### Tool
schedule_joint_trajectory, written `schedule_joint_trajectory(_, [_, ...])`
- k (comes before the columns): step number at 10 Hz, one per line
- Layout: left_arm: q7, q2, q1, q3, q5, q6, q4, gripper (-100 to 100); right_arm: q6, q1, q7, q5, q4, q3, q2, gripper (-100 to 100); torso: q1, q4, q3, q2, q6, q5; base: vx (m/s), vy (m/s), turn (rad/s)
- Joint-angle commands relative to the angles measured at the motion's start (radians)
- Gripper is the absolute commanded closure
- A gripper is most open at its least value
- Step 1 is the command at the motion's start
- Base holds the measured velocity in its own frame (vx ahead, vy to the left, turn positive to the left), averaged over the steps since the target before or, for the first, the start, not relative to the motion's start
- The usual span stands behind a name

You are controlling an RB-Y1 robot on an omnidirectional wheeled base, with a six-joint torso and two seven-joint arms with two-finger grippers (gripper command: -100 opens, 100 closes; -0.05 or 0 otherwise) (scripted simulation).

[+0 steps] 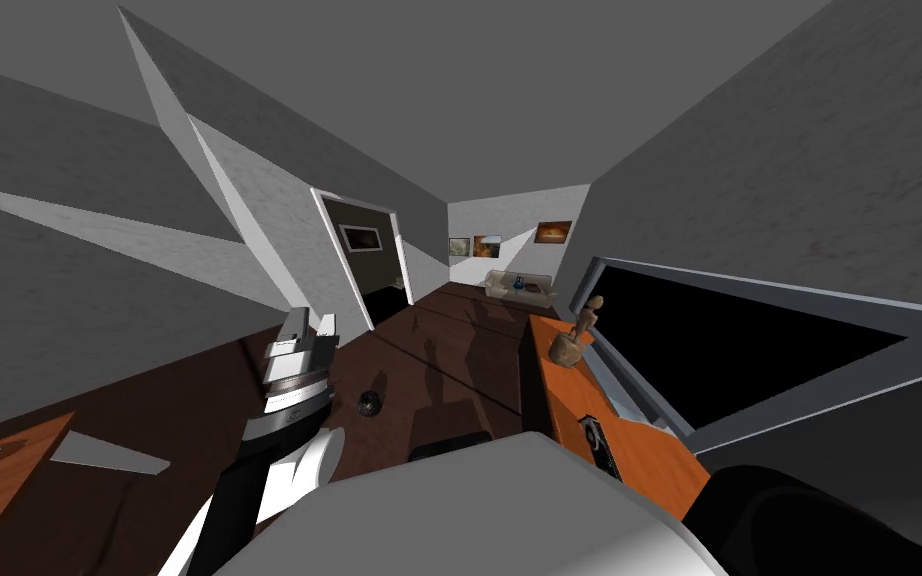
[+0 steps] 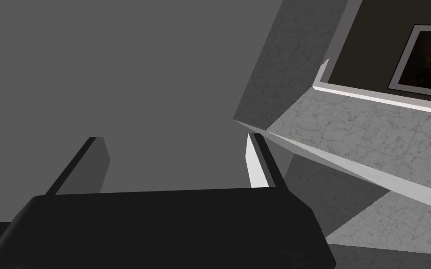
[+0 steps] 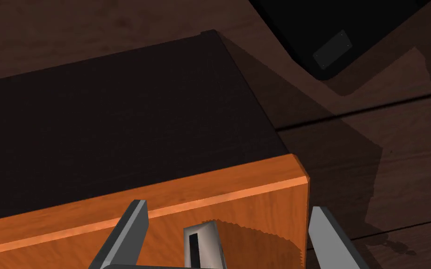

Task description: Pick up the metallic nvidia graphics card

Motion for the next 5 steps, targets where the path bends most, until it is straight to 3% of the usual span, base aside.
schedule_joint_trajectory(1, [0.000,0.000,0.000,0.000,0.000,0.000,0.000,0,0.030,-0.009,0.003,-0.008,0.017,0.015,-0.040,-100,0.000,0.000,0.000,0.000,0.000,0.000,0.160,-0.072,0.259])
schedule_joint_trajectory(3, [0.000,0.000,0.000,0.000,0.000,0.000,0.000,0,0.039,-0.016,0.007,-0.010,0.036,0.023,-0.056,-100,0.002,0.000,0.000,0.001,0.001,0.000,0.092,-0.048,0.096])
schedule_joint_trajectory(5, [0.000,0.000,0.000,0.000,0.000,0.000,0.000,0,0.051,-0.029,0.013,-0.013,0.064,0.034,-0.081,-100,0.004,0.000,0.000,0.000,0.000,0.001,0.129,-0.029,0.235])
